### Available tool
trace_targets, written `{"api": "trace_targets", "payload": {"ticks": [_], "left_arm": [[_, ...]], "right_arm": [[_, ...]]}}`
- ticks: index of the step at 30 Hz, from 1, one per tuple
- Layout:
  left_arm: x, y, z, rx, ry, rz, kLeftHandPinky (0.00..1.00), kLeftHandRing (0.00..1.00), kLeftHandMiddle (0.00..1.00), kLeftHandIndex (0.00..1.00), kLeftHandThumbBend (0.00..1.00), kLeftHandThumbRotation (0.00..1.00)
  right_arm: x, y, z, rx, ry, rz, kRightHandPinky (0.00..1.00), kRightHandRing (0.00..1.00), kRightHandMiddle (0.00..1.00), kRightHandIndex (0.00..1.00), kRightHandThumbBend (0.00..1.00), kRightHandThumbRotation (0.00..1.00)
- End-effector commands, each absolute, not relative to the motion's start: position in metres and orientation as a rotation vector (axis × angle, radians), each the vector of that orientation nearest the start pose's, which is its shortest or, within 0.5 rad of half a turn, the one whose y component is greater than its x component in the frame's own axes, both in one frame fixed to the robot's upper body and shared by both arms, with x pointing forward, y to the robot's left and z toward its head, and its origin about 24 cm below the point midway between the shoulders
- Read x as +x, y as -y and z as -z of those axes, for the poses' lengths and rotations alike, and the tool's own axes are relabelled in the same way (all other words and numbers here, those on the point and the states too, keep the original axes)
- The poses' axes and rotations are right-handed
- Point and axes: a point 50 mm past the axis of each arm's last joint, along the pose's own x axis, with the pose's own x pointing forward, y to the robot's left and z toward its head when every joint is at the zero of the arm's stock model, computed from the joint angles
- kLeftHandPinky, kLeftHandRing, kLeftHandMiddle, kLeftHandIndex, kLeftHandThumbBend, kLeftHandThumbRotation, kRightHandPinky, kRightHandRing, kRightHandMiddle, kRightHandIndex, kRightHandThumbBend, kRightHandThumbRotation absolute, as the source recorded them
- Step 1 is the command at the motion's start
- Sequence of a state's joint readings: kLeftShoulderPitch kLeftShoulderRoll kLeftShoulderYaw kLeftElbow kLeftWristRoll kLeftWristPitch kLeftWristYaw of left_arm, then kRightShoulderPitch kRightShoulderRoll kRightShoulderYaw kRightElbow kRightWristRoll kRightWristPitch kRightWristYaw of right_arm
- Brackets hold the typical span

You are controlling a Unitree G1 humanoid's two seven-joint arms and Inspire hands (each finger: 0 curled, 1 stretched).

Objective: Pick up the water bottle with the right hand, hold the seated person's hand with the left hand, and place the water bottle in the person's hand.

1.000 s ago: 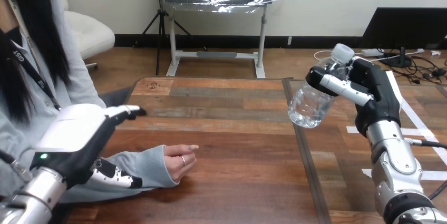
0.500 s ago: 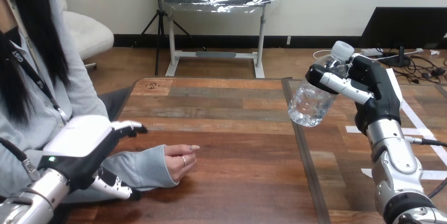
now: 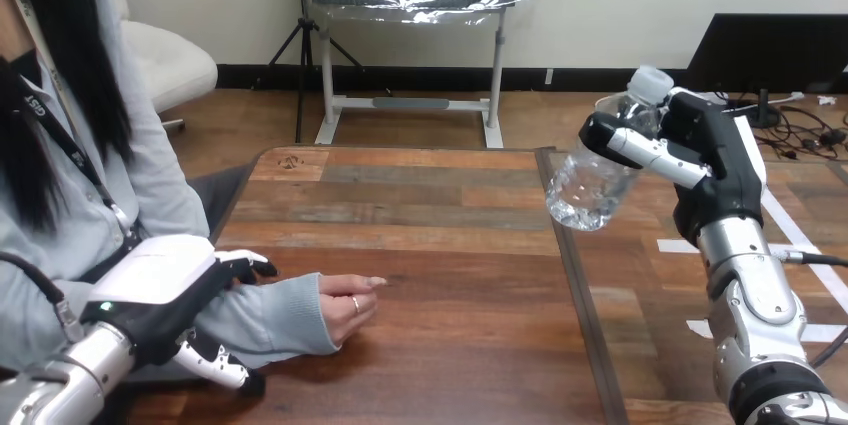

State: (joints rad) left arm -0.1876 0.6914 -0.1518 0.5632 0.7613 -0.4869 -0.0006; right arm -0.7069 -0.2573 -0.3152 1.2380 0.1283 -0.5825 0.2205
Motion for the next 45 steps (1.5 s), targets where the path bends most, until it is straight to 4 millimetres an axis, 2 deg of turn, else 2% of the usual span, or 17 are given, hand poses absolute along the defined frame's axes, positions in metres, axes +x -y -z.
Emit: {"api": "trace_targets", "payload": {"ticks": [1, 13, 24, 30, 40, 45], "left_arm": [[0.285, -0.264, -0.04, 1.435, 0.033, 0.432, 0.68, 0.72, 0.77, 0.79, 1.0, 0.33], [0.287, -0.264, -0.027, 1.468, -0.037, 0.481, 0.66, 0.71, 0.76, 0.79, 1.0, 0.37], [0.288, -0.262, -0.016, 1.464, -0.079, 0.485, 0.64, 0.68, 0.74, 0.77, 1.0, 0.34], [0.288, -0.262, -0.01, 1.454, -0.084, 0.472, 0.6, 0.64, 0.69, 0.72, 1.0, 0.29], [0.287, -0.26, -0.005, 1.446, -0.057, 0.438, 0.45, 0.49, 0.55, 0.59, 0.99, 0.14], [0.286, -0.259, -0.004, 1.432, -0.03, 0.424, 0.41, 0.45, 0.51, 0.55, 0.97, 0.07]], "right_arm": [[0.361, 0.227, -0.085, 0.046, 0.271, 0.052, 0.25, 0.26, 0.37, 0.37, 0.72, 0.0], [0.36, 0.228, -0.089, 0.039, 0.298, 0.044, 0.22, 0.25, 0.37, 0.37, 0.72, 0.0], [0.359, 0.227, -0.09, 0.044, 0.315, 0.035, 0.21, 0.24, 0.36, 0.37, 0.71, 0.0], [0.359, 0.227, -0.091, 0.039, 0.318, 0.031, 0.22, 0.24, 0.36, 0.37, 0.72, 0.0], [0.359, 0.225, -0.092, 0.032, 0.318, 0.032, 0.24, 0.25, 0.36, 0.37, 0.73, 0.0], [0.359, 0.225, -0.092, 0.038, 0.319, 0.028, 0.24, 0.25, 0.36, 0.37, 0.73, 0.0]]}}
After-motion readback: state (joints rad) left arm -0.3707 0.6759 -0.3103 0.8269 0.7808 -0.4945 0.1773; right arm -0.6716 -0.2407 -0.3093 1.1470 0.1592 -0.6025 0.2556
